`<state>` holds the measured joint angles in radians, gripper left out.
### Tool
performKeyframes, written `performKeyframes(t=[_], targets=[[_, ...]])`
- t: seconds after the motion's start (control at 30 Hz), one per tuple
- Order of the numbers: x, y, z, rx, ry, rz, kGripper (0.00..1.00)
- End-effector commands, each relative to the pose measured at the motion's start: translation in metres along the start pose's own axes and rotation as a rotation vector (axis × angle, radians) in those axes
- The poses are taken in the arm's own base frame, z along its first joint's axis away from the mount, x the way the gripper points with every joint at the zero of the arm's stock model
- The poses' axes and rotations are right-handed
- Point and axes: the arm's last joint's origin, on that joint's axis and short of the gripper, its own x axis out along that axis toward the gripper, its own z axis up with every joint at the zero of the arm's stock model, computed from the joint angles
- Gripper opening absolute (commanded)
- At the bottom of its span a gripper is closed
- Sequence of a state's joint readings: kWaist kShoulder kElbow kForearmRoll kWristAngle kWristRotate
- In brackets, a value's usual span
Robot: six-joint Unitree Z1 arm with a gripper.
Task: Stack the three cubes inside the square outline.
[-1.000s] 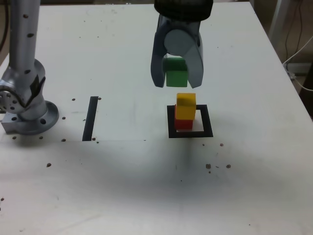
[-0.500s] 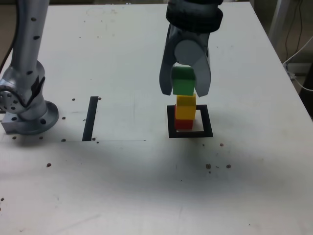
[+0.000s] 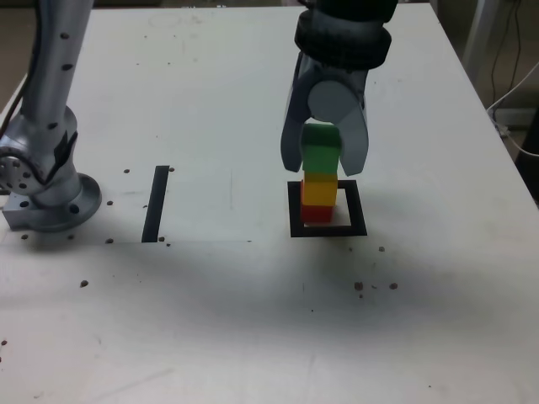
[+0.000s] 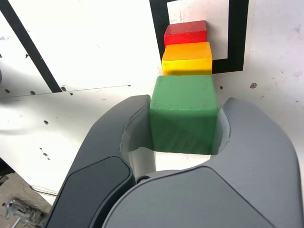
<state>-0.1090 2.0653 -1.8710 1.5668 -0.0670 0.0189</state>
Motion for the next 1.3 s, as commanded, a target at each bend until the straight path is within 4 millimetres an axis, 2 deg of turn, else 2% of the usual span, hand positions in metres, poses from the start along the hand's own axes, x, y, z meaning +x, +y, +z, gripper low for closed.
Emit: performKeyframes(t=[0.0,0.33,0.4,0.47,0.6,0.7,1.03,1.27], targets=[[0.003,0.001,0.001,0.000,0.021,-0.003,0.30],[0.007,0.003,0.005,0.000,0.030,-0.006,0.30],[0.009,0.004,0.005,-0.001,0.036,-0.010,0.33],[0.011,0.005,0.005,0.001,0.043,-0.019,0.44],[0.017,0.007,0.007,0.011,0.050,-0.040,0.80],[0.019,0.007,0.007,0.013,0.050,-0.045,0.92],[0.012,0.007,-0.003,0.006,0.023,-0.027,0.98],[-0.012,0.009,-0.043,-0.042,-0.038,0.059,0.99]])
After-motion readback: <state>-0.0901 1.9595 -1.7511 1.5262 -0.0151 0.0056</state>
